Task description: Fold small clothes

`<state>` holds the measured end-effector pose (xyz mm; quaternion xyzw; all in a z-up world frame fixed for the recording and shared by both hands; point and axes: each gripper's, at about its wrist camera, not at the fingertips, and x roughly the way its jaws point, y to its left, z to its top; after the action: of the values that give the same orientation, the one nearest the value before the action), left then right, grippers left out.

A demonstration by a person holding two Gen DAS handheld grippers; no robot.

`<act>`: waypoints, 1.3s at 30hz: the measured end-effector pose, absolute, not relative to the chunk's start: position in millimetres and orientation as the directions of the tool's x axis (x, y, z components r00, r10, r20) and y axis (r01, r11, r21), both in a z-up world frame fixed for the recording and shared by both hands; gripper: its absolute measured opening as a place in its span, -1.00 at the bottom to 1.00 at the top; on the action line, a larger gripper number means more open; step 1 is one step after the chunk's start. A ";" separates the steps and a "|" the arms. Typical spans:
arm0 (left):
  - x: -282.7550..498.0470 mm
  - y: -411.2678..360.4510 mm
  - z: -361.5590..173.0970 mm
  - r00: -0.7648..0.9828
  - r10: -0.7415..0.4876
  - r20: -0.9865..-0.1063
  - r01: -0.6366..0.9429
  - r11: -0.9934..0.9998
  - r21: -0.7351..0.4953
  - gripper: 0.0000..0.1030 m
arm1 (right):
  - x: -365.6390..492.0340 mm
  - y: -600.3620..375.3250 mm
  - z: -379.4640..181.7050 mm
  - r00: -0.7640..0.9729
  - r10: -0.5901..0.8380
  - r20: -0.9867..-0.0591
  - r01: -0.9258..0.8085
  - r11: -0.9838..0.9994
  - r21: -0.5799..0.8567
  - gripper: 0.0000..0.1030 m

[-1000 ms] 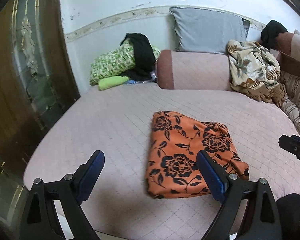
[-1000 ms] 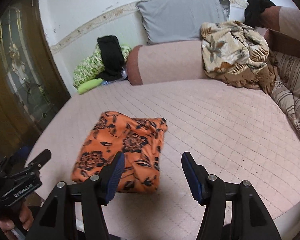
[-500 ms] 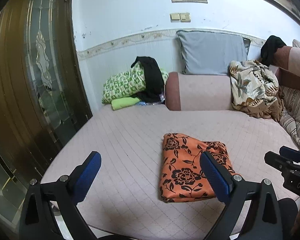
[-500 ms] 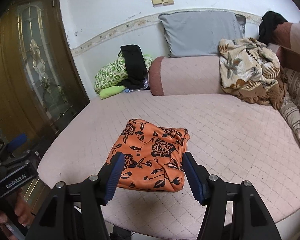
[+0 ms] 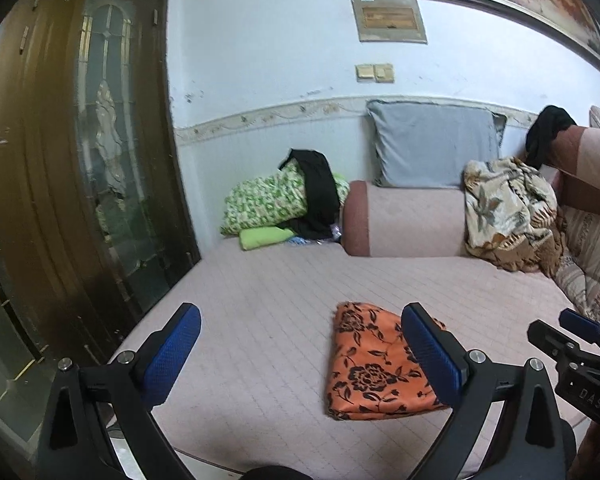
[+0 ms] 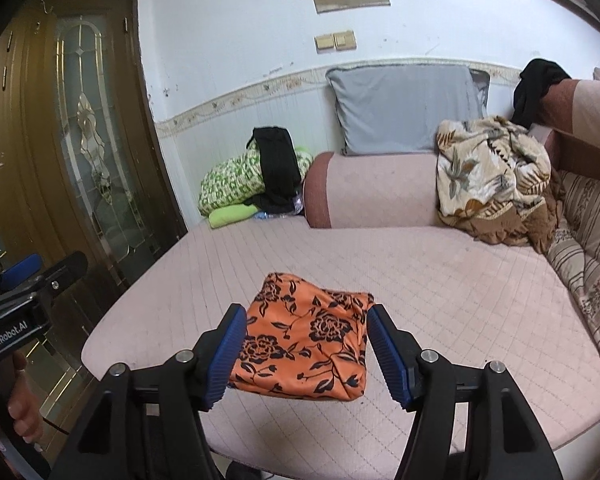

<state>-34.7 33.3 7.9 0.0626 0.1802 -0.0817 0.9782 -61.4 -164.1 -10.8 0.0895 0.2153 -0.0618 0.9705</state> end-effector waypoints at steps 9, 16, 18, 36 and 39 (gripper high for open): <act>-56.7 45.5 38.5 0.952 -0.075 -0.298 0.110 0.988 0.105 1.00 | -75.4 -155.9 9.3 0.921 -0.071 -0.383 0.140 0.978 0.155 0.30; -69.0 46.3 53.7 0.962 -0.063 -0.266 0.093 0.991 0.100 1.00 | -84.5 -149.2 20.9 0.937 -0.070 -0.341 0.123 0.983 0.137 0.33; -70.9 44.9 55.6 0.964 -0.058 -0.258 0.088 0.990 0.107 1.00 | -86.0 -148.5 22.2 0.939 -0.070 -0.335 0.122 0.983 0.134 0.33; -62.8 43.0 61.8 0.966 -0.015 -0.258 0.041 0.994 0.097 1.00 | -81.9 -141.3 23.4 0.950 -0.099 -0.295 0.129 0.988 0.084 0.63; -60.7 41.7 61.5 0.965 -0.016 -0.262 0.043 0.994 0.097 1.00 | -80.0 -140.0 23.4 0.953 -0.103 -0.286 0.126 0.990 0.066 0.64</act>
<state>-60.7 41.7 61.5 0.0510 0.1315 -0.0148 0.9899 -80.0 -140.0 23.4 0.0419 0.1423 -0.0580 0.9872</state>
